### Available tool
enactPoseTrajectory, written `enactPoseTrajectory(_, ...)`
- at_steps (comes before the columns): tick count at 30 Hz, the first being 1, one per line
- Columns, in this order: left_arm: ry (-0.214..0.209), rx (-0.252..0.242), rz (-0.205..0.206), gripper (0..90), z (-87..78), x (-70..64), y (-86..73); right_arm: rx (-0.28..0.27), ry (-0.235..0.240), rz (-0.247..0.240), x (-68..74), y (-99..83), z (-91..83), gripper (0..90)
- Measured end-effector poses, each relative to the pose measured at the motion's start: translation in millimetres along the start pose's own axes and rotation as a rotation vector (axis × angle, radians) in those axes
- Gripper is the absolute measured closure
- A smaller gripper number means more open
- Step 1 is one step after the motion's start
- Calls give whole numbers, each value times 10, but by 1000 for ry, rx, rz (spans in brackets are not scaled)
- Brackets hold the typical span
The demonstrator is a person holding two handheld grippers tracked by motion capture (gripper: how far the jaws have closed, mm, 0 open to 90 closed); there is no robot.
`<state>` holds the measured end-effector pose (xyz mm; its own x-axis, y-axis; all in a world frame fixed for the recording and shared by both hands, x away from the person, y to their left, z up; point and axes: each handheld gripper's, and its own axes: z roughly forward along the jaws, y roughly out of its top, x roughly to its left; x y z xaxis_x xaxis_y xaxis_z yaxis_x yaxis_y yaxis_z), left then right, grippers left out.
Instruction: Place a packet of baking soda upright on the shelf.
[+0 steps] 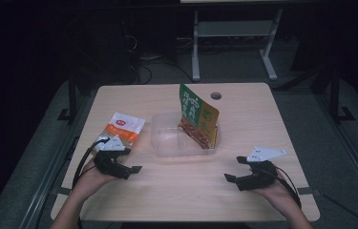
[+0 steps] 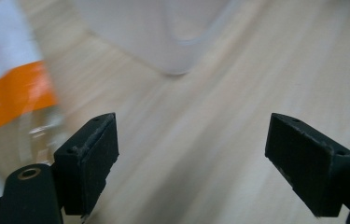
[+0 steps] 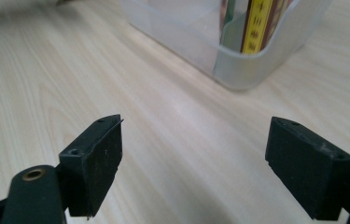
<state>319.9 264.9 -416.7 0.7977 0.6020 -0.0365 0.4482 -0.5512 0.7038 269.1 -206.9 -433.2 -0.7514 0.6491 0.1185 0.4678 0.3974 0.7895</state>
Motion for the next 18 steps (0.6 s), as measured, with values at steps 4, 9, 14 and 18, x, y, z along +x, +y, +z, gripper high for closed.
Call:
enactPoseTrajectory(4,46,-9,-29,166,-58,131,-12,12,-2,-2,22,-57,8,181)
enactPoseTrajectory(9,154,-21,-75,166,-123,460,-10,22,2,3,9,-70,66,174)
enactPoseTrajectory(14,219,-39,-148,171,-109,788,-12,26,0,5,-4,-74,85,164)
enactPoseTrajectory(18,255,-51,-195,172,-68,1017,-29,36,-3,10,-30,-89,104,160)
